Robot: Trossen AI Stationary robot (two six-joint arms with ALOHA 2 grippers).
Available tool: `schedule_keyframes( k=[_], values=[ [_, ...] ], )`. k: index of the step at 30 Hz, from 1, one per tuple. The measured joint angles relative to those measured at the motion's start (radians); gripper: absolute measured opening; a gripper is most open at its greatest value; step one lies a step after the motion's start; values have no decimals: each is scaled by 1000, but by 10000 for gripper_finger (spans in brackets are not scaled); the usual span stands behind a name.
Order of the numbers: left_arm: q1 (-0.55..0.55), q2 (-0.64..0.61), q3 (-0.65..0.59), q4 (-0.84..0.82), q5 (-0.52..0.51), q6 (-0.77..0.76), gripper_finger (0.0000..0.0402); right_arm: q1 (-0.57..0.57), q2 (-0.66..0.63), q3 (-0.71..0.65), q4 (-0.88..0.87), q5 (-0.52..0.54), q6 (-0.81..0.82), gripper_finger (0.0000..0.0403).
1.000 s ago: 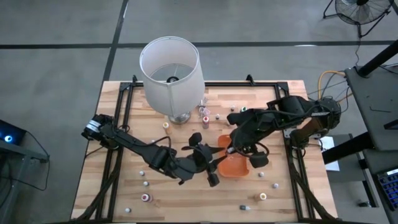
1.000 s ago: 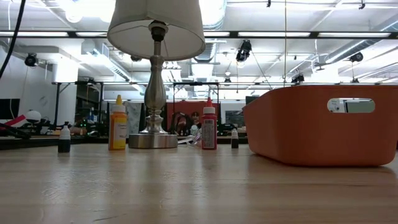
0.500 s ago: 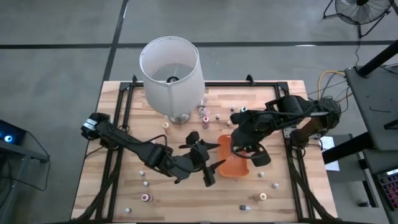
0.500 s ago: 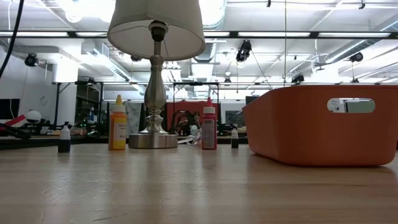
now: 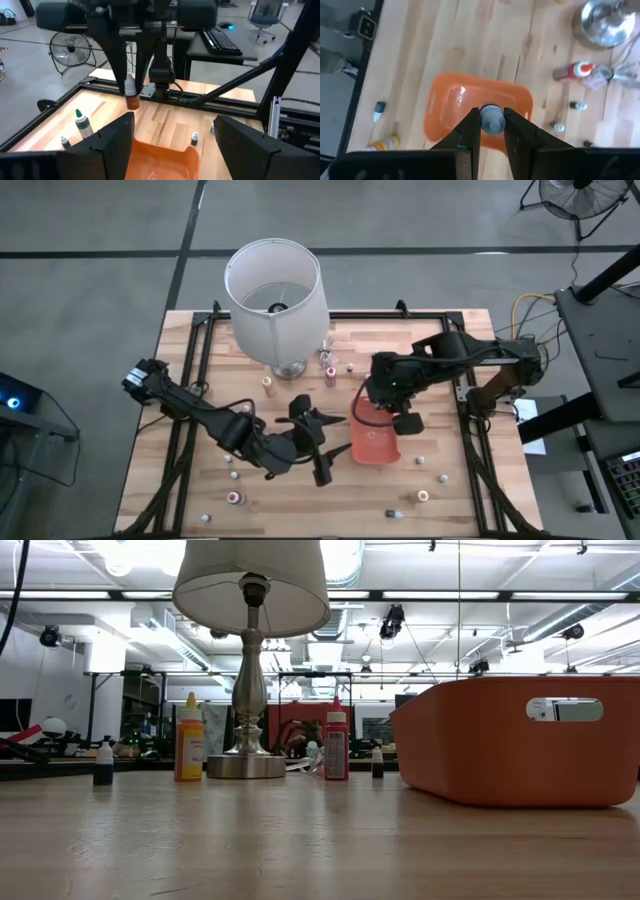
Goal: Pick & Place food coloring
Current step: Put the small food coloring bottle into the orange bin
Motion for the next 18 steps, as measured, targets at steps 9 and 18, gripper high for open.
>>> schedule_keyframes(
  k=[9,18],
  values=[
    [-16,-2,0,-36,0,-1,245,-32,-86,-224,148,0,70,58],
    [-23,-2,0,-51,0,-1,245,-45,-165,-453,281,1,121,58]
  ],
)
